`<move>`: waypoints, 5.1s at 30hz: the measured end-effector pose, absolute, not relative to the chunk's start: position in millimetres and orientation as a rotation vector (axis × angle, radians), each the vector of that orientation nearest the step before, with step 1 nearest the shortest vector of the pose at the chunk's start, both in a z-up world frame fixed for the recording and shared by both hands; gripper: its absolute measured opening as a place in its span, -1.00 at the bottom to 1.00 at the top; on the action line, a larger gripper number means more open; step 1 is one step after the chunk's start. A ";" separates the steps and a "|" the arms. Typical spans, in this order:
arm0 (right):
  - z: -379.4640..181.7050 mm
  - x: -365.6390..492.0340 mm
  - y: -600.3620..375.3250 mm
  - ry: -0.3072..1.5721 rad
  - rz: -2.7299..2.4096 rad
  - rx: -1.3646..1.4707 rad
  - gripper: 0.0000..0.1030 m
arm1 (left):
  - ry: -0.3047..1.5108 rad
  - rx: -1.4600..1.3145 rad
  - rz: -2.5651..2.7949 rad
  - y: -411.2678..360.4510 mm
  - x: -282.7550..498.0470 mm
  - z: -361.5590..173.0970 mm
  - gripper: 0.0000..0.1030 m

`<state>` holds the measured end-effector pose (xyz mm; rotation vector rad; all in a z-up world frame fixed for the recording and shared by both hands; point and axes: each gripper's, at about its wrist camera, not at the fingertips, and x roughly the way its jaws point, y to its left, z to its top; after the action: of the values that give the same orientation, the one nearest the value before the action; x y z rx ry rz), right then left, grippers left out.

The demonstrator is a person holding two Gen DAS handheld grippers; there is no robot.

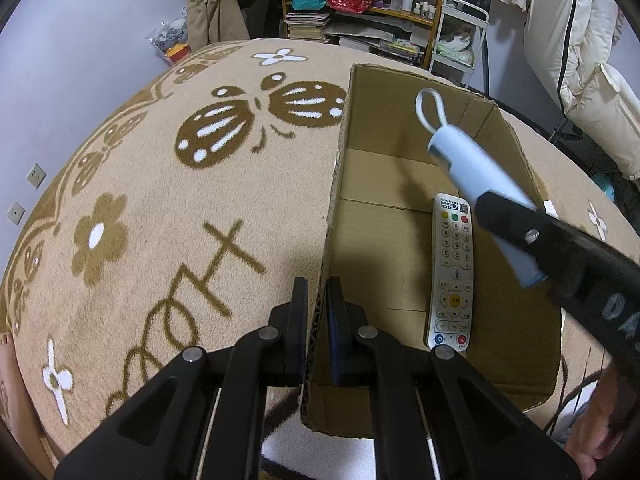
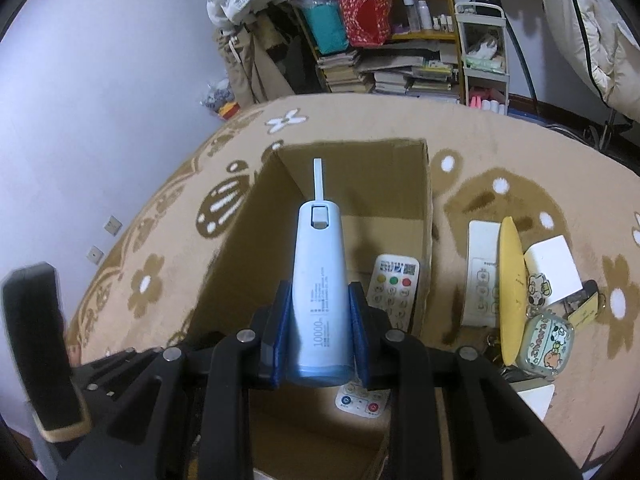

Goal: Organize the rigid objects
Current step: 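Lower the power bank into the box beside the remote and release, then move the right tool over the pile and grasp the white charger, then lift the white charger with the right tool and carry it over the box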

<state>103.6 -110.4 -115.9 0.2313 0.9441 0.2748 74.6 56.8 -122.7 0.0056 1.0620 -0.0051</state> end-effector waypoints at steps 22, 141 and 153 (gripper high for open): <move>-113.3 105.1 -103.2 0.932 0.283 0.155 -0.66 | 1.078 0.013 0.005 56.9 75.1 -126.2 -0.81; -98.2 86.5 -202.3 0.938 0.116 0.181 0.09 | 1.086 -0.009 0.003 59.8 75.2 -123.0 -0.79; -77.2 89.0 -143.3 0.806 0.284 0.133 0.09 | 1.086 -0.007 0.003 59.5 75.2 -122.9 -0.79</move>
<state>89.0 -143.3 -77.2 0.1328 0.8056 0.2838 75.2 59.5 -122.9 -0.0075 1.0855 0.0028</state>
